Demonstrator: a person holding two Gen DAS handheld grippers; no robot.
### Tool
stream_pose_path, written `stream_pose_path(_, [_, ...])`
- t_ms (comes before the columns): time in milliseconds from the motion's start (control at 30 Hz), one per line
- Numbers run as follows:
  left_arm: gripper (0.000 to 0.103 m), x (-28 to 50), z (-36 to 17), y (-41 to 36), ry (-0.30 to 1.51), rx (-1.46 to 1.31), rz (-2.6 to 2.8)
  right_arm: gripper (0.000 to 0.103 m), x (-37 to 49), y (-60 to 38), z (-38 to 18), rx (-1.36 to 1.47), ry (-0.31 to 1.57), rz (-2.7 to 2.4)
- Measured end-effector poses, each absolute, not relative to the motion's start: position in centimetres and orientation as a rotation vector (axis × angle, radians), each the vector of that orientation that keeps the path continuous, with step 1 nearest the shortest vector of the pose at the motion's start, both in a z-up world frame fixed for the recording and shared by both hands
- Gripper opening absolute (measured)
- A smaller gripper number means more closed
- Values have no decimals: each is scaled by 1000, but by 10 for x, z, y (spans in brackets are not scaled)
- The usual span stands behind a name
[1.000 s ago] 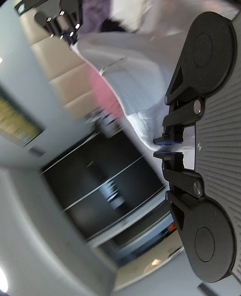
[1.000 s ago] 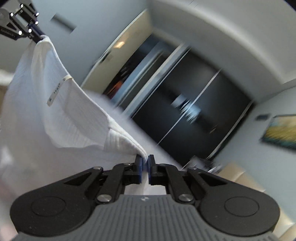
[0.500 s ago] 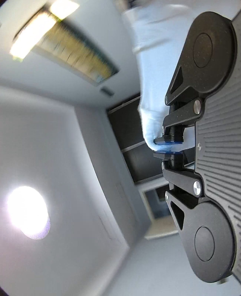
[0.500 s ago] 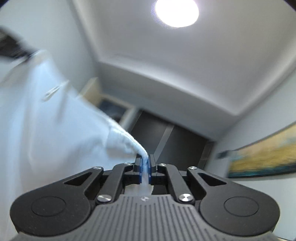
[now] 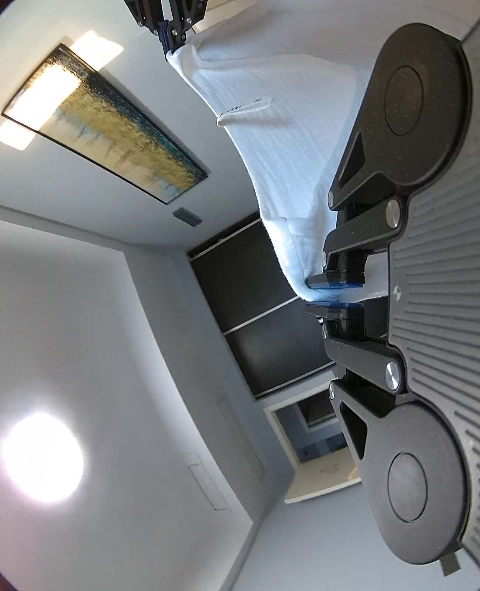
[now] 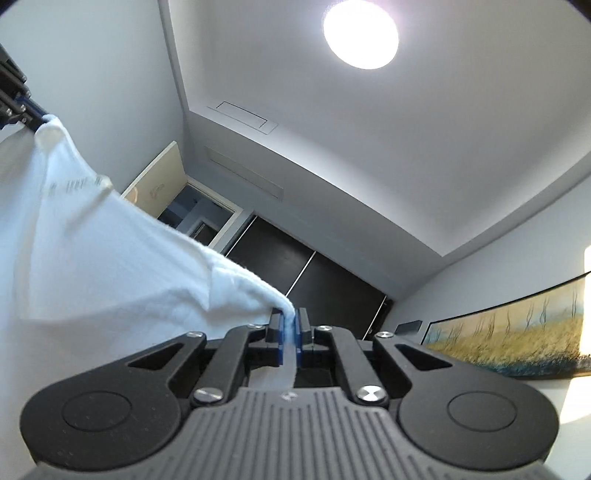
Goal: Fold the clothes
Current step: 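Lift the white shirt up by its hem with both tools and shake it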
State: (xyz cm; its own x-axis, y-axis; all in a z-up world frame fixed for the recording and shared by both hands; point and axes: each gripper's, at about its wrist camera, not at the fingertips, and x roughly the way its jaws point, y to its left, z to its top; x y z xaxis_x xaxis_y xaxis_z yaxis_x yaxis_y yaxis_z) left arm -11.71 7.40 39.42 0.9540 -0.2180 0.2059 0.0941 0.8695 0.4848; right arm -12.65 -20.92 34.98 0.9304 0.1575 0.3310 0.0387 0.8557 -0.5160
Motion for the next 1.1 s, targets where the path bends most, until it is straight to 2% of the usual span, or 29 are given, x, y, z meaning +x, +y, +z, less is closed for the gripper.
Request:
stream_pose_path(100, [5,-121,402,73,-266,542,-169,6,-124,-211,362,-560,-368,52])
stream_pose_path(233, [5,-101,409,77,-170,604,-173,6,-101,-211,379,-616,-315,53])
stream_pose_path(400, [5,-23,394,57,-60,709,-129,6,-41,-210,391,-725,-212,33])
stream_pose_path(633, [5,119,371,26,40,739,-51,6,108,-202,377,-746,-80,-48])
stream_pose_path(867, [5,199,383,3,-78,742,57,6,206,-202,385,-718,-115,-189])
stream_pose_path(1100, [6,189,412,1,-196,751,91,7,199,-217,410,-686,-200,-203])
